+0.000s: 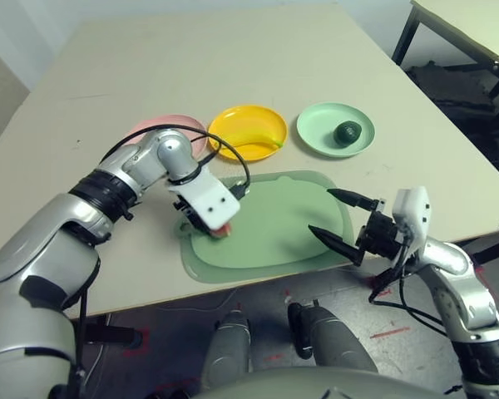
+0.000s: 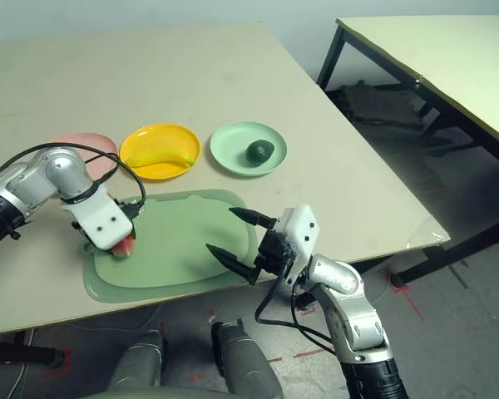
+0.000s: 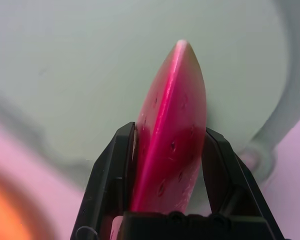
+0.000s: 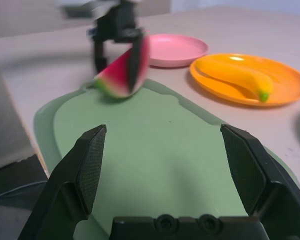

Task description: Place the fruits into color-matched plates.

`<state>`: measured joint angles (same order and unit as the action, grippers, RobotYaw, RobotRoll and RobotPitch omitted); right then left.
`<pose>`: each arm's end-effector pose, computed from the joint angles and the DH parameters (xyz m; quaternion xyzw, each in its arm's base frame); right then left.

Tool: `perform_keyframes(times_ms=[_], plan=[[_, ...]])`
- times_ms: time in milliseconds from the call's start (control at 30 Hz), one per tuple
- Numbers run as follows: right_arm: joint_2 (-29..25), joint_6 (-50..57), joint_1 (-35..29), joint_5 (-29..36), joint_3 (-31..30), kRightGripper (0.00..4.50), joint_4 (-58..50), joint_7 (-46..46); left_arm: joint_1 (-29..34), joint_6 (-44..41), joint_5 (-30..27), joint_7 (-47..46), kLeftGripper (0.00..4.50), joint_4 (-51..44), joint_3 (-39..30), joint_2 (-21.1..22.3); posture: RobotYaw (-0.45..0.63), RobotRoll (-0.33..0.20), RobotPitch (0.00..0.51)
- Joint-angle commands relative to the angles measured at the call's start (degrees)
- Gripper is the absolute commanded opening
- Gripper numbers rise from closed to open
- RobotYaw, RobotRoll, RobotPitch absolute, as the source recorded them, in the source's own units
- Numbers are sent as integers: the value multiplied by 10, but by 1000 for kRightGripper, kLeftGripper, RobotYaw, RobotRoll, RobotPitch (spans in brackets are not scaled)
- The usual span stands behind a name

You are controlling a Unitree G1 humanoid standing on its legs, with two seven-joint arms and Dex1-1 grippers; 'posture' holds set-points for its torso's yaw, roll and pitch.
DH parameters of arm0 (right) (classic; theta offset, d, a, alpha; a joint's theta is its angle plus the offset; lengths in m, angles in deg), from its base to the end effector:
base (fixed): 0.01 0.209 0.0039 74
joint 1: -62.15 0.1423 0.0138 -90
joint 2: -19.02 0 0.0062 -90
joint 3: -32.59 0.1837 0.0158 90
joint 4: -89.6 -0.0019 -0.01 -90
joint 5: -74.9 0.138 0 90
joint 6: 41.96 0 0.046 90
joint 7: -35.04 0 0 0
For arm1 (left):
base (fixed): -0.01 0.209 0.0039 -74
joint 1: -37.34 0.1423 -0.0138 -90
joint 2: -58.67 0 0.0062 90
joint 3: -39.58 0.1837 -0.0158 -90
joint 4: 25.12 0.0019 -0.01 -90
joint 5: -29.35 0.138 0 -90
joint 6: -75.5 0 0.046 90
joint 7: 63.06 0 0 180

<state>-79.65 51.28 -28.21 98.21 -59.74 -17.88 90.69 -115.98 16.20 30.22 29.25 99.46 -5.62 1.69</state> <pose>0.1978 -0.1987 0.1060 -0.0560 -0.0831 0.5329 0.8402 0.3303 0.1972 0.2364 0.6027 0.1666 -0.6857 0.3725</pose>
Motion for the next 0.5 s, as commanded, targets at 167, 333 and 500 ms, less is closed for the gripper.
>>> perform_keyframes(times_ms=[167, 333, 500], plan=[[-17, -81, 4, 6, -49, 4500, 1, 85, -74, 12, 36, 2, 2149, 115, -76, 43, -115, 0, 156], [-24, -89, 16, 13, -70, 4500, 2, 112, -115, 21, 93, -14, 2149, 196, -114, 58, -93, 0, 162], [-8, -47, 17, 31, -66, 4500, -15, 69, -135, 40, 163, -86, 2144, 270, -127, 64, -82, 0, 169]])
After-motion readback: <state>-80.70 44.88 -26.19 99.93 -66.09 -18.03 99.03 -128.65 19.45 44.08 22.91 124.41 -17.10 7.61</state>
